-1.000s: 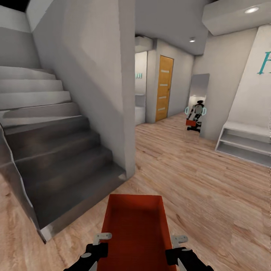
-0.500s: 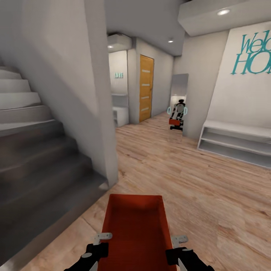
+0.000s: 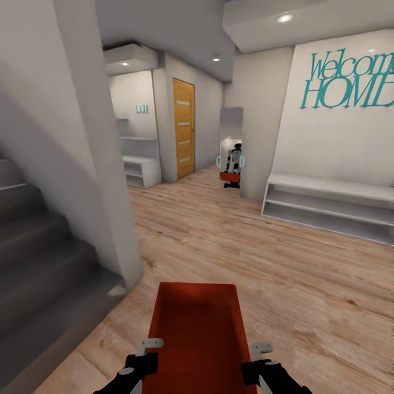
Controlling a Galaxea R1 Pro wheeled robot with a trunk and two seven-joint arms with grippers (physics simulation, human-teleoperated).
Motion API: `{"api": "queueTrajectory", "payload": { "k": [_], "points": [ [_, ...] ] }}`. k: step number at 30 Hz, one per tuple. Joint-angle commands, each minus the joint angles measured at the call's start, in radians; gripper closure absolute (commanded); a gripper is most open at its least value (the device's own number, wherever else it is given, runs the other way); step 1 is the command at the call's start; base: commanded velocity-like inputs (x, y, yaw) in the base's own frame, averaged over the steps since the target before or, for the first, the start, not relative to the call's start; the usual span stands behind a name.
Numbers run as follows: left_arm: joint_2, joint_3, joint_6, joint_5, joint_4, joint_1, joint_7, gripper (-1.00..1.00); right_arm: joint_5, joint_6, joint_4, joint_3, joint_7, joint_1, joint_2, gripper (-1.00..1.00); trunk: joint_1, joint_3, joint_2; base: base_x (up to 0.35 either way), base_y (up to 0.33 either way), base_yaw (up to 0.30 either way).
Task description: Move the two storage containers from the living room to the garage. In the garage, place one container on the floor and stack the other container on top of it (either order is fine).
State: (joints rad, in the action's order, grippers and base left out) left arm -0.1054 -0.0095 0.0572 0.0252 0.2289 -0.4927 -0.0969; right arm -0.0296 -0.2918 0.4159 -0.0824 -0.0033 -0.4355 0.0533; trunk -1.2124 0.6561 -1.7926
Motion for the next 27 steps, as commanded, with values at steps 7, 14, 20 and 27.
{"api": "queueTrajectory", "payload": {
  "k": [7, 14, 20, 27],
  "points": [
    [0.023, -0.025, 0.003, 0.004, 0.001, -0.001, 0.028, 1.00, 0.019, -0.006, 0.000, -0.024, 0.069, 0.000, -0.002, 1.00, 0.000, 0.001, 0.000, 0.314, -0.160, -0.182],
    [0.023, -0.025, 0.003, 0.004, 0.001, -0.001, 0.028, 1.00, 0.019, -0.006, 0.000, -0.025, 0.069, 0.000, -0.001, 1.00, 0.000, 0.001, 0.000, 0.312, -0.166, -0.026],
    [0.023, -0.025, 0.003, 0.003, 0.000, -0.001, 0.028, 1.00, 0.019, -0.006, 0.000, -0.025, 0.069, 0.000, -0.001, 1.00, 0.000, 0.001, 0.000, 0.312, -0.166, -0.003],
    [0.023, -0.025, 0.003, 0.002, 0.000, -0.001, 0.028, 1.00, 0.019, -0.006, 0.000, -0.025, 0.069, 0.000, -0.001, 1.00, 0.000, 0.001, 0.000, 0.312, -0.166, 0.000]
  ]
}}
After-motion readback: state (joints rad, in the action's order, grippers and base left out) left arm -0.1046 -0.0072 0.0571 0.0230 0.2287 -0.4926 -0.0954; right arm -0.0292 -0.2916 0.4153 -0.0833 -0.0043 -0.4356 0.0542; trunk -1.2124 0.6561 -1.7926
